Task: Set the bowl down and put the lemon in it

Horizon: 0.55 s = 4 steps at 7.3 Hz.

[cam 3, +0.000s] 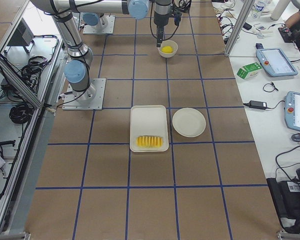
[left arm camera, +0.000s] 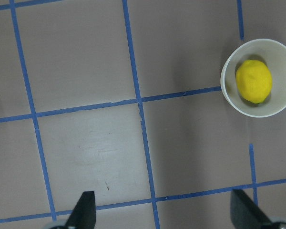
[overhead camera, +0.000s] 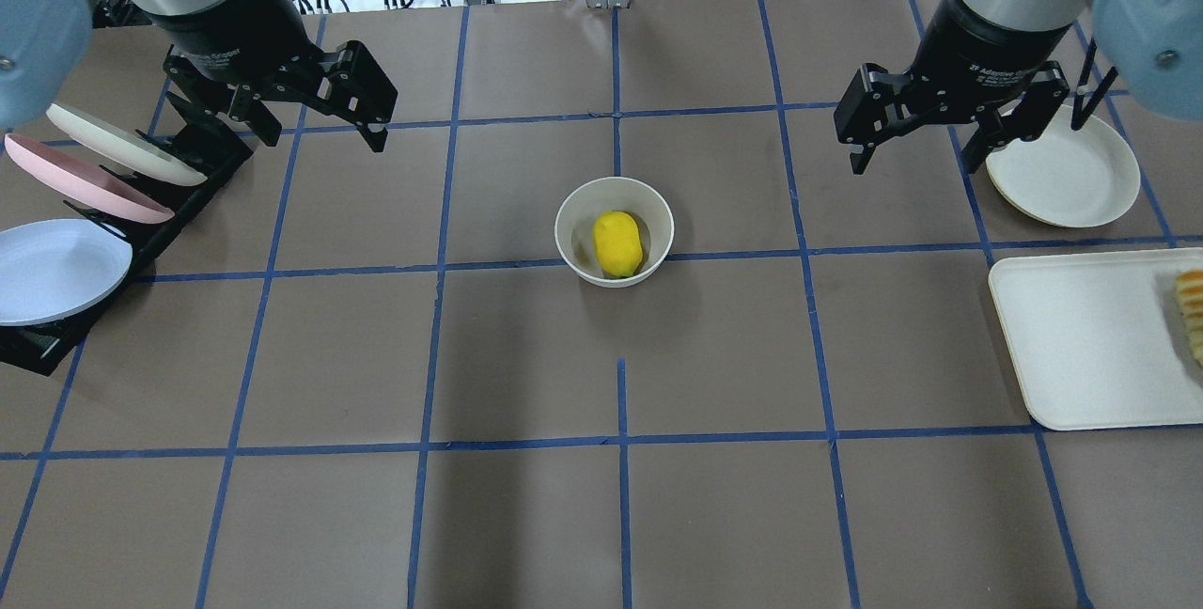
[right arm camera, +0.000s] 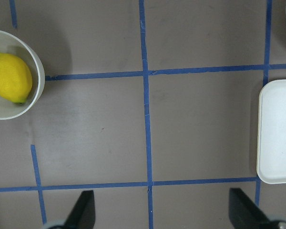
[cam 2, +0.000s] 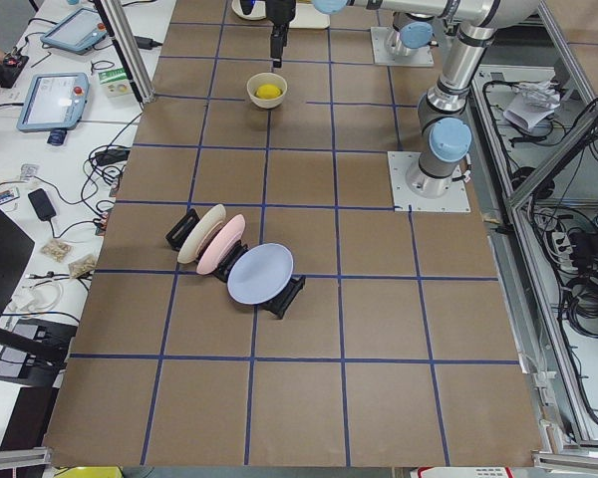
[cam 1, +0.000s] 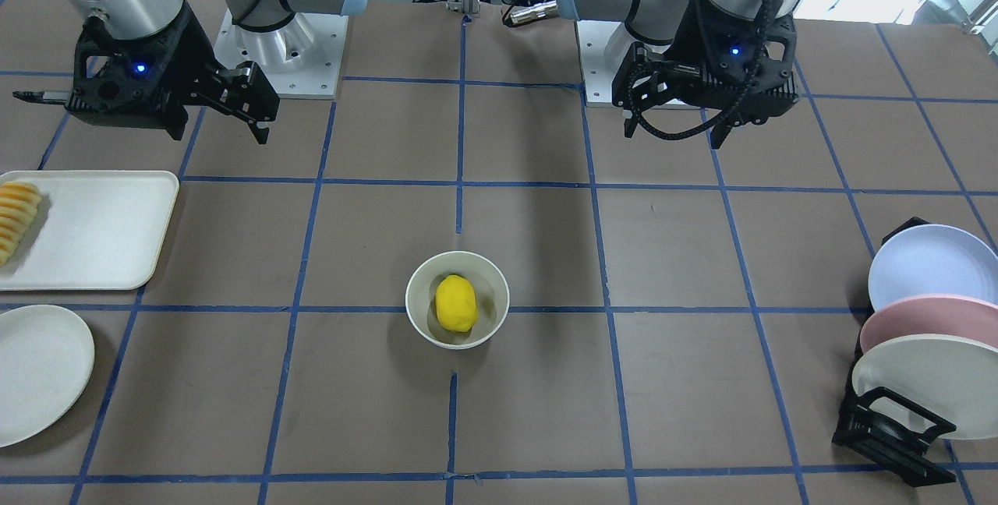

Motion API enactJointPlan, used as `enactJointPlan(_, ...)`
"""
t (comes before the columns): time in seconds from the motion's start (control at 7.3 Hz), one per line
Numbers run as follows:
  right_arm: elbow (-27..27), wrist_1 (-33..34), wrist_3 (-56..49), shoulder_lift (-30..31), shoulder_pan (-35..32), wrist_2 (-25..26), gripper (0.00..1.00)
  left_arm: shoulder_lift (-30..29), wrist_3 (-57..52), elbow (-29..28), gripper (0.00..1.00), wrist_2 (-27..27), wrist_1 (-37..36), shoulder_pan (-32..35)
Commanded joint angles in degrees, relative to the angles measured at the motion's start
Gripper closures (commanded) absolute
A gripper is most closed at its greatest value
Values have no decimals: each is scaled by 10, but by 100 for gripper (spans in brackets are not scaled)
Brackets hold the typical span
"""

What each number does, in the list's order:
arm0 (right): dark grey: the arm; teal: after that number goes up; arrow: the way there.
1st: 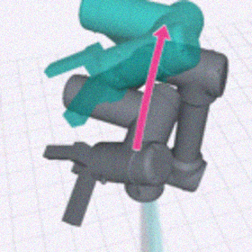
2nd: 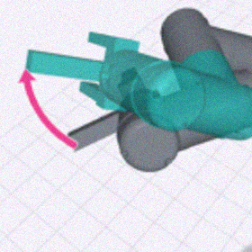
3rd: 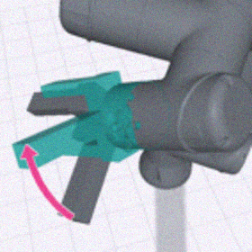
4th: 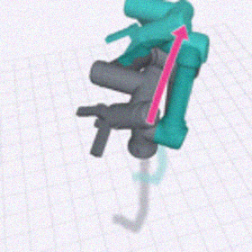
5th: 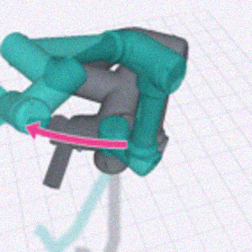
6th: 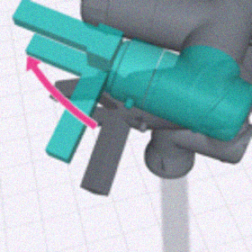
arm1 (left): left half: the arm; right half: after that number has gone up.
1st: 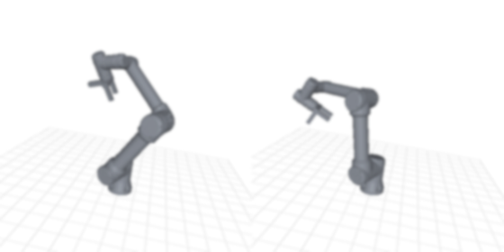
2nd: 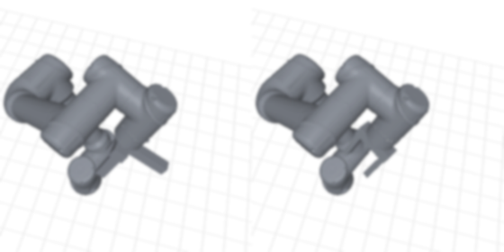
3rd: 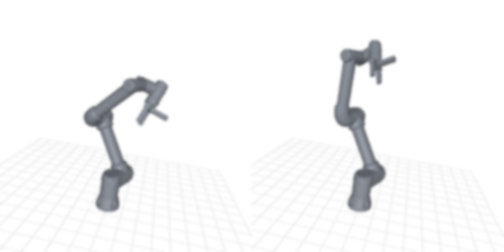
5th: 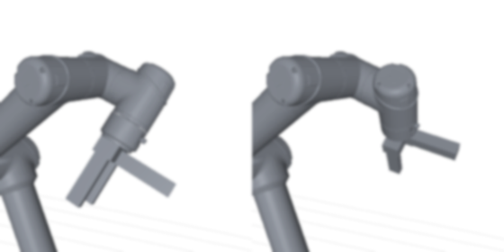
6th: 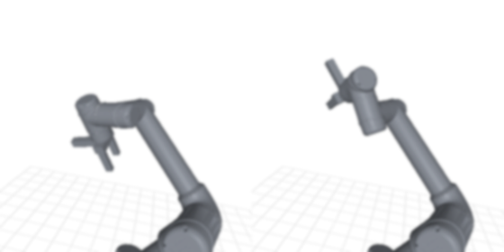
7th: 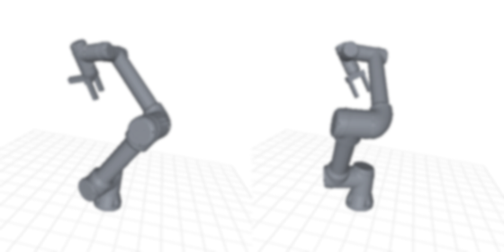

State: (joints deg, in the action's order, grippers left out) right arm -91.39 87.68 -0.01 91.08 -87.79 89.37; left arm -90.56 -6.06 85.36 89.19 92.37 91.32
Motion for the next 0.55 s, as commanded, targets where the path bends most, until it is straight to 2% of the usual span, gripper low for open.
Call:
enactJointPlan(0.0, 0, 0, -1, 0, 1, 0, 0, 1, 0, -1, 0, -2, 0, 0)
enactJointPlan(0.41, 0, 0, -1, 0, 0, 0, 0, 4, 0, 0, 0, -1, 0, 0)
